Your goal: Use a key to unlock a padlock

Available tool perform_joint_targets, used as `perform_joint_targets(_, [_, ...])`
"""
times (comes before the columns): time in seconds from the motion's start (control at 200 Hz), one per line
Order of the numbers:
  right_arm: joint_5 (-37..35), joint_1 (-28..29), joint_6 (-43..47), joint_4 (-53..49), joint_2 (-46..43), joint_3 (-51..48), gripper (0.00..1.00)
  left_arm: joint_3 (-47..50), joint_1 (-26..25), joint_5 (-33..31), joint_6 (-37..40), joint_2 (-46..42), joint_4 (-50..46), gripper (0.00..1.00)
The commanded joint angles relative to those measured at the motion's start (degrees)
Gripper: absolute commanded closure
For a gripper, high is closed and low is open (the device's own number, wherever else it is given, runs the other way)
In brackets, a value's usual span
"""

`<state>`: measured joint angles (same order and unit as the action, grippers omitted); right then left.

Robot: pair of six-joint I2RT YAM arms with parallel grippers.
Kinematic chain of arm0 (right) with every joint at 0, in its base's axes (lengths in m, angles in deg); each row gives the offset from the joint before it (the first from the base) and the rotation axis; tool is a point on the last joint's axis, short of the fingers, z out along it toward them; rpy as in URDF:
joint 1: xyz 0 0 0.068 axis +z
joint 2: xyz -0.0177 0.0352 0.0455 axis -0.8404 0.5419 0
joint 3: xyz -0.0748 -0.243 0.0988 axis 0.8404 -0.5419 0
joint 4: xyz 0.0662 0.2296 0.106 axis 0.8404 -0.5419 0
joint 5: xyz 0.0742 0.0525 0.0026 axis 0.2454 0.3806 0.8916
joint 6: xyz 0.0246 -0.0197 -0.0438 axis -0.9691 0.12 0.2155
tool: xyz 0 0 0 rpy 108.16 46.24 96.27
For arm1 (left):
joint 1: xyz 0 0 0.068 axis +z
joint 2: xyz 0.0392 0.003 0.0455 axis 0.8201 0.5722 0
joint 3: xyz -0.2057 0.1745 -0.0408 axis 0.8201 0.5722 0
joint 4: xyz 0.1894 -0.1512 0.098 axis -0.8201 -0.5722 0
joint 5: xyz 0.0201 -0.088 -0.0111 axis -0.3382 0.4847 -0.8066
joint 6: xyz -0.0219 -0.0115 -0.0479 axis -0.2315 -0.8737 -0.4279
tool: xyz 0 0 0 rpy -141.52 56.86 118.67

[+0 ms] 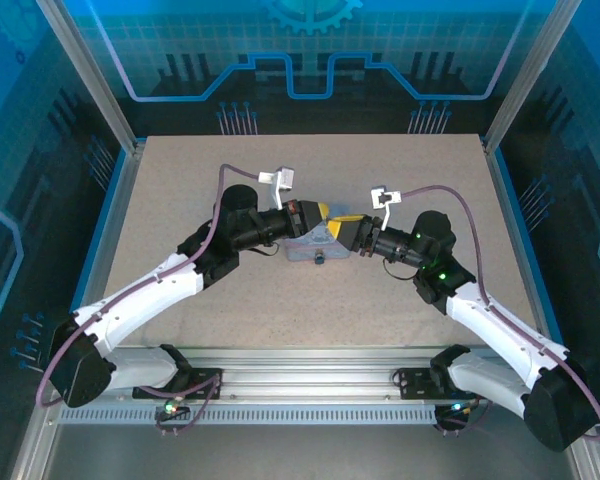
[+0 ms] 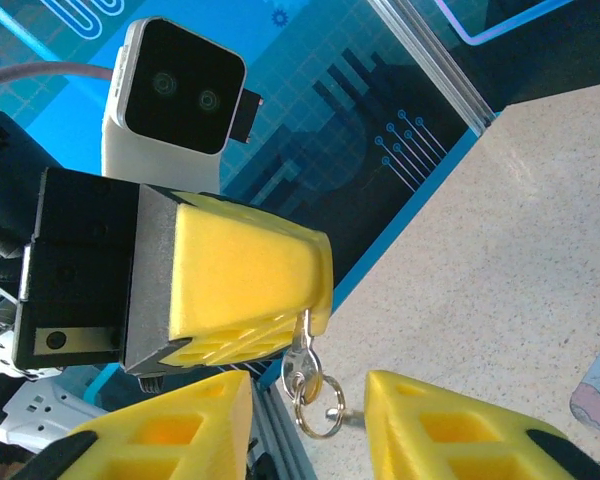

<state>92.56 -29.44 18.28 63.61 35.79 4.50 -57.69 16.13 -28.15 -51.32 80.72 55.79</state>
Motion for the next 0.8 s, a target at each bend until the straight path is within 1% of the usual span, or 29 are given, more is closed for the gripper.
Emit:
perform_joint_targets(0.0, [0.95, 0.73, 0.06, 1.62, 0.23, 1.03, 0.7, 0.43, -0.33, 1.49, -0.65, -0.38, 2.63, 1.0])
perform_joint_targets(0.07, [0.82, 0.73, 0.27, 0.98, 0.43, 1.4, 0.76, 0.52, -0.36, 1.61, -0.76, -0.38, 3.07, 1.0])
perform_joint_targets(0.145, [0.88, 0.77, -0.05, 1.4, 0.65, 1.53, 0.76, 0.6, -0.48, 1.59, -0.9, -0.38, 3.05, 1.0])
perform_joint_targets(0.175, [0.83, 0.79, 0.01, 1.39, 0.59, 1.65, 0.74, 0.69, -0.49, 1.62, -0.86, -0.38, 3.13, 1.0])
perform_joint_targets(0.255, [0.61, 0.82, -0.05, 1.27, 0.61, 1.91, 0.64, 0.85, -0.54, 1.59, -0.98, -0.43, 3.16, 1.0])
perform_joint_targets(0.335, [0.4, 0.9, 0.01, 1.4, 0.45, 2.08, 0.63, 0.86, -0.67, 1.68, -0.94, -0.38, 3.25, 1.0])
perform_joint_targets(0.48, [0.39, 0.83, -0.11, 1.48, 0.49, 2.41, 0.68, 0.92, -0.77, 1.77, -1.06, -0.29, 3.34, 1.0])
perform_joint_targets(0.605, [0.24, 0.87, -0.21, 1.77, 0.32, 2.49, 0.7, 1.04, -0.9, 1.72, -1.03, -0.21, 3.34, 1.0])
perform_joint_targets(0.791, [-0.04, 0.94, 0.14, 1.83, 0.06, 2.37, 0.83, 1.53, -0.86, 1.67, -1.23, -0.38, 3.69, 1.0])
